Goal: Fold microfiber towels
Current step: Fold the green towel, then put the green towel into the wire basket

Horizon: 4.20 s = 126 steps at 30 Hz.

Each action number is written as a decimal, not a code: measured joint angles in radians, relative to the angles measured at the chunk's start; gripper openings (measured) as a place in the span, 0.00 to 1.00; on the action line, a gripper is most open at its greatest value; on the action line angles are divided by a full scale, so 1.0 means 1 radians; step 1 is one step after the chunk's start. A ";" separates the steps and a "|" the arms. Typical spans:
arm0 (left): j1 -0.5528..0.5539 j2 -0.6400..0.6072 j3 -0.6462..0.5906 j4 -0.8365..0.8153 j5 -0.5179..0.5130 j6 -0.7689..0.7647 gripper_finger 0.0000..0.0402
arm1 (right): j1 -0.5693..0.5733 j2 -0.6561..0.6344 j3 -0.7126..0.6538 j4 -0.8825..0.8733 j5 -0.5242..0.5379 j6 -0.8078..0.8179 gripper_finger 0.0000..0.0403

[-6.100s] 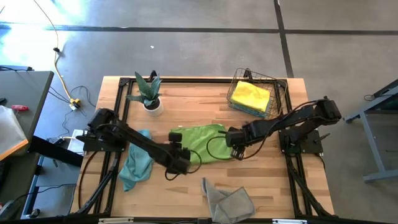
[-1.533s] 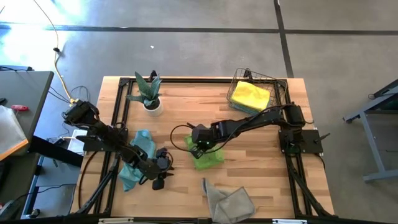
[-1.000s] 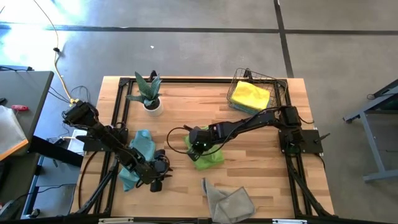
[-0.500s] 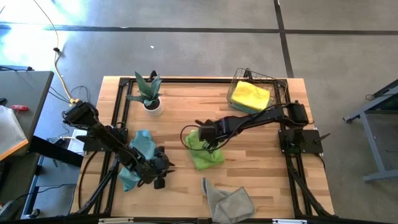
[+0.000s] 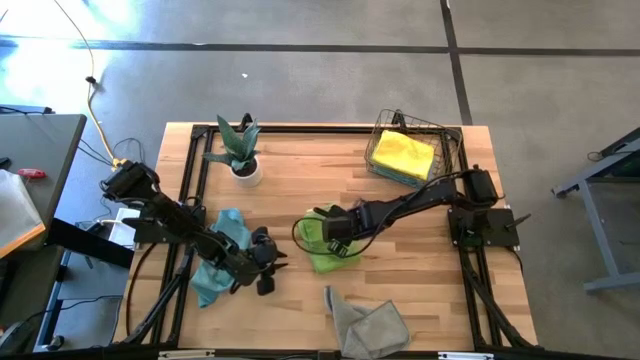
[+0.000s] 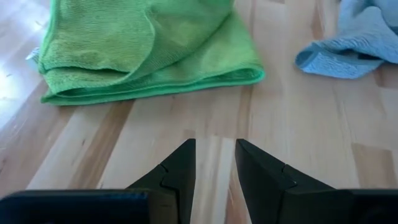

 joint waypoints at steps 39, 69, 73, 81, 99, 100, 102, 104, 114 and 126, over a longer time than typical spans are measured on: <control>0.012 0.001 0.000 0.023 -0.044 0.000 0.26 | 0.092 0.082 0.048 0.300 -0.215 -0.011 0.36; 0.012 0.002 -0.001 0.023 -0.044 0.000 0.26 | 0.079 0.052 0.048 0.090 0.233 -0.169 0.34; 0.012 0.002 -0.001 0.023 -0.044 0.000 0.26 | 0.074 0.075 0.047 0.065 0.214 -0.166 0.34; 0.012 0.002 -0.001 0.023 -0.044 0.000 0.26 | 0.078 0.076 0.047 0.098 -0.055 -0.168 0.34; 0.012 0.002 -0.001 0.025 -0.044 0.000 0.26 | 0.107 0.065 0.047 0.328 -0.302 -0.187 0.34; 0.012 0.002 -0.001 0.027 -0.045 0.000 0.26 | 0.106 0.065 0.047 0.314 -0.241 -0.190 0.34; 0.012 0.002 -0.001 0.028 -0.059 0.000 0.26 | 0.107 0.065 0.047 0.297 -0.122 -0.191 0.34; 0.012 0.002 -0.001 0.031 -0.079 0.000 0.26 | 0.108 0.065 0.047 0.288 -0.051 -0.187 0.34; 0.013 0.002 -0.001 0.060 -0.205 0.000 0.26 | 0.153 0.069 0.047 0.309 -0.141 -0.160 0.34; 0.061 0.013 -0.001 0.069 -0.217 -0.195 0.26 | 0.180 -0.077 0.047 0.110 -0.057 -0.213 0.34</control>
